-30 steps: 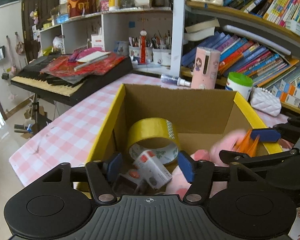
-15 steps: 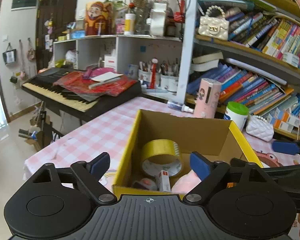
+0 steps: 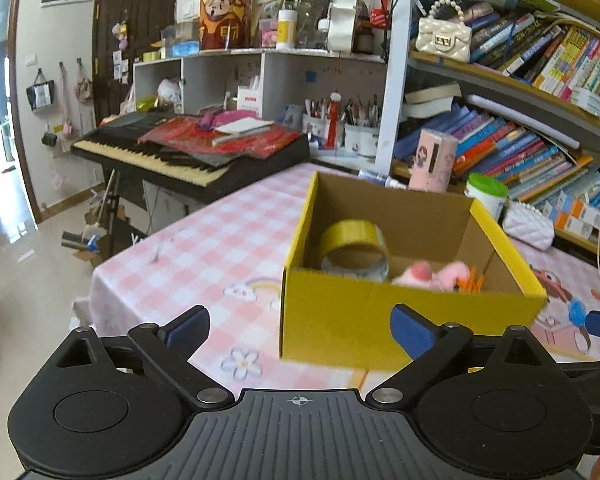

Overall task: Organize objects
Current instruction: 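Withdraw both tools from the box toward the blue packet and white charger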

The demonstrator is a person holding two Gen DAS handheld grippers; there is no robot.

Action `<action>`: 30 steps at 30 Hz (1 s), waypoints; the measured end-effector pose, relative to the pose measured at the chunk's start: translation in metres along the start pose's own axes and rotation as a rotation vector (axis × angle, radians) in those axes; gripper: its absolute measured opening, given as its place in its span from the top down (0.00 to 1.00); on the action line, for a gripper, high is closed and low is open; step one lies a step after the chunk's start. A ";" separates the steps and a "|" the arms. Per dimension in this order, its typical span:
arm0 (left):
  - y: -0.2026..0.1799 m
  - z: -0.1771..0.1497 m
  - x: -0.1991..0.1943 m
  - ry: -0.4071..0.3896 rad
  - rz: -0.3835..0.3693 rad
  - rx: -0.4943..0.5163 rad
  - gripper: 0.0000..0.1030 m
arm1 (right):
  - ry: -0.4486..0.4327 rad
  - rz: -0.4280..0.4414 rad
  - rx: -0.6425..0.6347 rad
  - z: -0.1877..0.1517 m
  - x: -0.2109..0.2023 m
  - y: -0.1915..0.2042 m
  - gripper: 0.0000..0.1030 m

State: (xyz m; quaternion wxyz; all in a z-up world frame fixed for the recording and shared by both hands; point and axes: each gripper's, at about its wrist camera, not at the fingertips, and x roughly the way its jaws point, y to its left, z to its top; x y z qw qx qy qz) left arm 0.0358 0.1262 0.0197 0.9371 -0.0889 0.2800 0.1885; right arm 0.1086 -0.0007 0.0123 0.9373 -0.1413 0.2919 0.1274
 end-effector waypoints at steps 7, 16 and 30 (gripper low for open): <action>0.004 -0.021 -0.018 0.042 -0.028 0.030 0.04 | 0.009 0.020 -0.029 -0.025 -0.030 0.018 0.00; 0.006 -0.041 -0.037 0.070 -0.081 0.065 0.04 | 0.031 -0.006 0.004 -0.051 -0.058 0.024 0.00; -0.034 -0.049 -0.042 0.073 -0.207 0.160 0.04 | 0.057 -0.128 0.125 -0.075 -0.076 -0.014 0.00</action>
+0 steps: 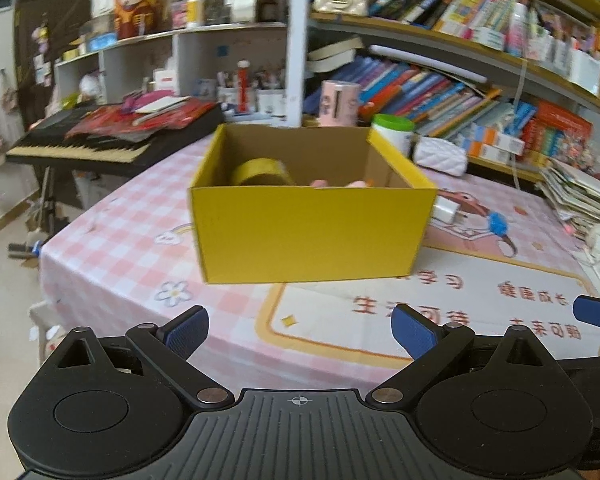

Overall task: Organize objects
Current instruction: 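Withdraw both tools from the box toward the blue packet and white charger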

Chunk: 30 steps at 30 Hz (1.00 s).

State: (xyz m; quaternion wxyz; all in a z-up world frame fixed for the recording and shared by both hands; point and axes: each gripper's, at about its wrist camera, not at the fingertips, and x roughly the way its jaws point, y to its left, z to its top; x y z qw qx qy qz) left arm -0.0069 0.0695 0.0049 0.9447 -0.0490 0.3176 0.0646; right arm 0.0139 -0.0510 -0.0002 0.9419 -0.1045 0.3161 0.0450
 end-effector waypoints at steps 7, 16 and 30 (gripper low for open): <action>-0.030 0.008 0.015 0.006 -0.057 0.039 0.04 | 0.014 -0.053 0.046 -0.002 0.009 -0.031 0.00; -0.074 0.026 0.045 0.025 -0.089 0.051 0.03 | 0.032 -0.084 0.070 0.008 0.034 -0.076 0.00; -0.148 0.050 0.104 0.084 -0.095 0.039 0.03 | 0.096 -0.084 0.065 0.030 0.101 -0.157 0.00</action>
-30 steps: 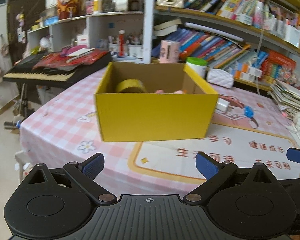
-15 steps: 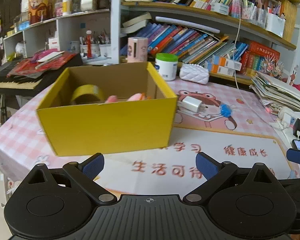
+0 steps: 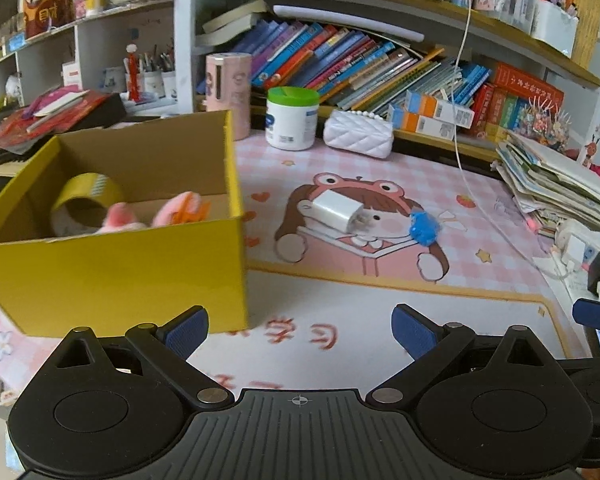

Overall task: Organize objects
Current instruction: 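Withdraw both tools from the box toward the blue packet and white charger, then grasp the blue packet with the right gripper while the left grasps the white charger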

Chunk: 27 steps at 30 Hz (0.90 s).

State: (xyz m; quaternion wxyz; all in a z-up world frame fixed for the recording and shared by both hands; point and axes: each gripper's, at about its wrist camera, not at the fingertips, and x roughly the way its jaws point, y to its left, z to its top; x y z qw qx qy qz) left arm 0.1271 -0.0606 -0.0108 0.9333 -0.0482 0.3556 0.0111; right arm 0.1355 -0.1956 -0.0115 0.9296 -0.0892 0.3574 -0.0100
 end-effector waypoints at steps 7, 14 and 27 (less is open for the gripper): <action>-0.031 0.014 0.025 0.010 0.018 -0.001 0.04 | 0.008 0.025 -0.007 0.015 0.029 -0.031 0.00; -0.055 0.031 0.042 -0.012 0.032 0.019 0.04 | -0.015 0.111 -0.005 0.027 0.054 -0.056 0.02; -0.068 0.058 0.068 -0.030 0.116 0.017 0.04 | -0.065 0.259 -0.045 0.051 0.128 -0.063 0.24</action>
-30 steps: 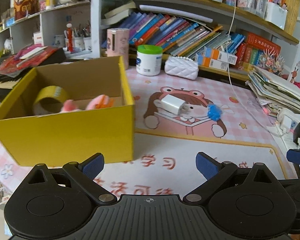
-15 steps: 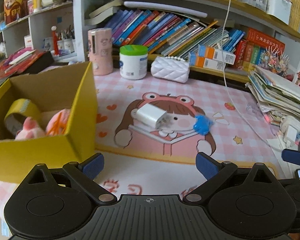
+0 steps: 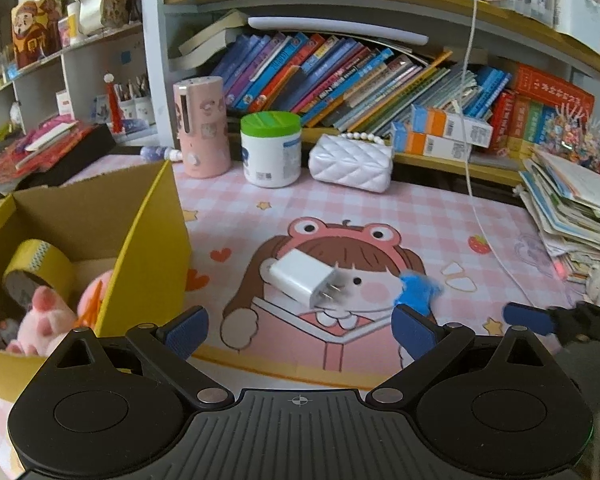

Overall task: Organize objects
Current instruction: 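Grasp the blue packet with the right gripper while the left grasps the white charger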

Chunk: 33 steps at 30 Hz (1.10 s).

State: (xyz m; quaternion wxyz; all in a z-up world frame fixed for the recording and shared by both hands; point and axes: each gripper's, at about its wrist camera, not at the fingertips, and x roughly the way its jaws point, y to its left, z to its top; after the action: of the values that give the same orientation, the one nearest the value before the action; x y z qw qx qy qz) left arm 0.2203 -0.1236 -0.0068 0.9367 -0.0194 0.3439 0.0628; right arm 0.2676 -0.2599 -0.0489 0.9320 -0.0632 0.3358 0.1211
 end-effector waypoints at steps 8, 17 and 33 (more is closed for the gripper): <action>0.005 0.006 0.009 0.011 0.053 0.007 0.04 | -0.021 0.080 -0.013 0.015 0.055 -0.002 0.24; -0.004 0.008 0.024 0.015 0.044 0.014 0.04 | 0.004 0.097 -0.002 0.013 0.074 -0.009 0.71; -0.015 0.022 0.104 0.060 0.064 -0.038 0.08 | 0.048 0.016 0.141 -0.001 0.022 -0.051 0.72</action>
State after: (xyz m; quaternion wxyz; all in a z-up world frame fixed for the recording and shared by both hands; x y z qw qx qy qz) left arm 0.3146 -0.1262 -0.0571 0.9229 -0.0280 0.3712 0.0984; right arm 0.2972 -0.3052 -0.0616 0.9249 0.0026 0.3660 0.1032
